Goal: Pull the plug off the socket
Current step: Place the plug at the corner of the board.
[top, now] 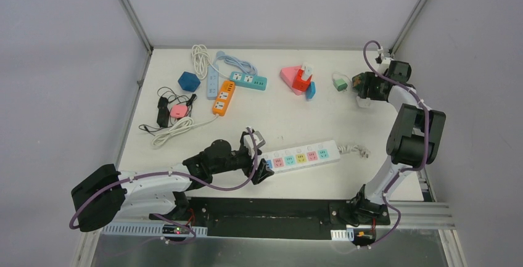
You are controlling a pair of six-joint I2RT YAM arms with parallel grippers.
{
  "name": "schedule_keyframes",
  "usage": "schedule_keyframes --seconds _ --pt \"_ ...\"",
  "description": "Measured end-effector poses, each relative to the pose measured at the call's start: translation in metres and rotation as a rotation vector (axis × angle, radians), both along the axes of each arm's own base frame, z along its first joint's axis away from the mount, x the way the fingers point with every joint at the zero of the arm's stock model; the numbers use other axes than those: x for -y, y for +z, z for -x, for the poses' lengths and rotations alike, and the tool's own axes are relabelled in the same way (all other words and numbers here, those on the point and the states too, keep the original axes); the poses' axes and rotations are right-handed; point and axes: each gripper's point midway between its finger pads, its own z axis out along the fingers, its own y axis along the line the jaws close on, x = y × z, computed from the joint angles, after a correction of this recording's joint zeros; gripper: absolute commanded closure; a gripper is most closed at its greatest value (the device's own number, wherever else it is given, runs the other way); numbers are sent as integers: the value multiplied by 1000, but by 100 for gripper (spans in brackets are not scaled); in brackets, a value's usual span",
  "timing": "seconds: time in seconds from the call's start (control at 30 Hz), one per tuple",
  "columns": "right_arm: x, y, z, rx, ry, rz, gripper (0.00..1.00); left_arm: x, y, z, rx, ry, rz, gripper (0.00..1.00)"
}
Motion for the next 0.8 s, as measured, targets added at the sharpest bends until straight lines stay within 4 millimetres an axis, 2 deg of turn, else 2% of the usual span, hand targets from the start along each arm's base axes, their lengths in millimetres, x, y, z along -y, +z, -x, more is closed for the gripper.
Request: schedule_keyframes --seconds 0.13,0.27,0.57,0.8 --pt "3 -9 -2 -22 3 28 42 1 2 0 -5 4 12 1" --pt "2 -11 -4 -26 23 79 36 2 4 -1 -5 5 21 1" --pt "-16 -10 -9 -32 120 229 23 3 2 -1 -9 6 17 1" --pt "-21 -13 -9 -36 162 301 18 3 -2 -2 -15 6 8 1"
